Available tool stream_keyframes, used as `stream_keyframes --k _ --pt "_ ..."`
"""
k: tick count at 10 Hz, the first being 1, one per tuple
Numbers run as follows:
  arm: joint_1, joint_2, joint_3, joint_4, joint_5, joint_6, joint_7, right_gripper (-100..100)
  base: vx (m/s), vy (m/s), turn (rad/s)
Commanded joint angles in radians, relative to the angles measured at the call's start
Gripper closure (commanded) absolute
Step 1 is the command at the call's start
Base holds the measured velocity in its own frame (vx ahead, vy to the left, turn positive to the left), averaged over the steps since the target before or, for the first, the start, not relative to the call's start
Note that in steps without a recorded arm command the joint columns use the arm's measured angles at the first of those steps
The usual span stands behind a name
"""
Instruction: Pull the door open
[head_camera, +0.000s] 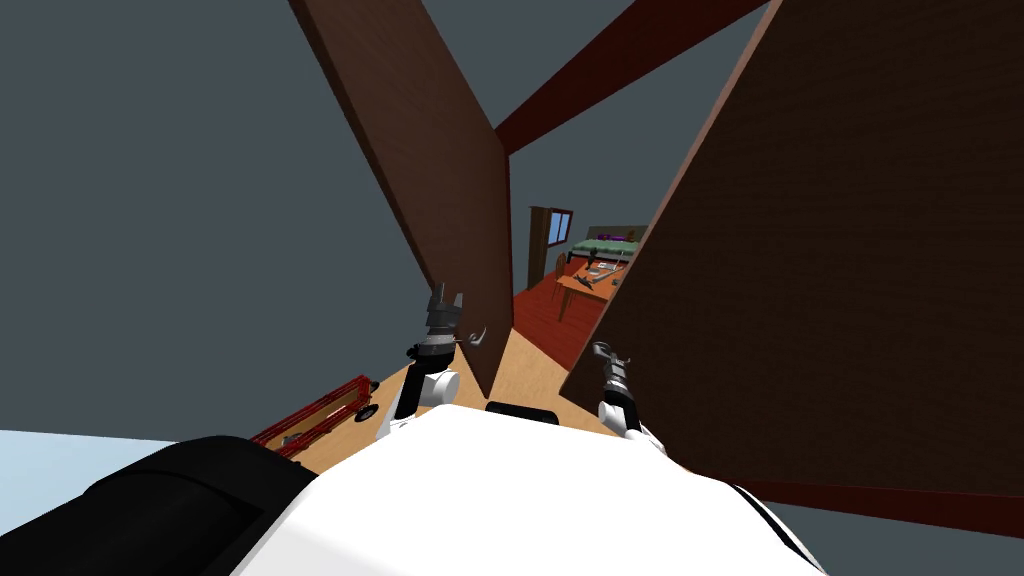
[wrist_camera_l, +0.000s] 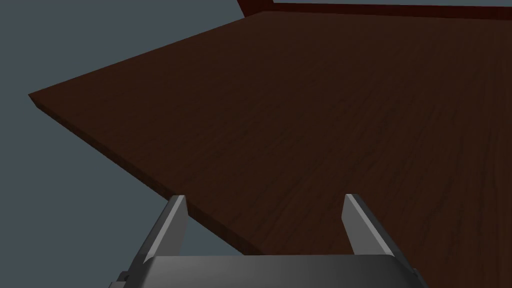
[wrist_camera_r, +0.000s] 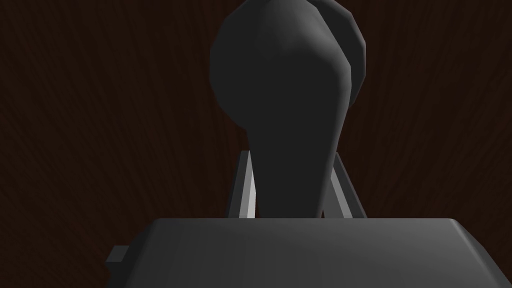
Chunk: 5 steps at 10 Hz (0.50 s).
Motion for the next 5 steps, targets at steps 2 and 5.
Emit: stream_keyframes --k 2,5 --pt "0.013 -0.029 0.011 0.009 0.004 -0.01 -0.049 100 0.016 0.028 0.11" --pt "0.028 -0.065 0.014 0.017 0.005 -0.018 -0.089 100 0.054 0.011 0.032"
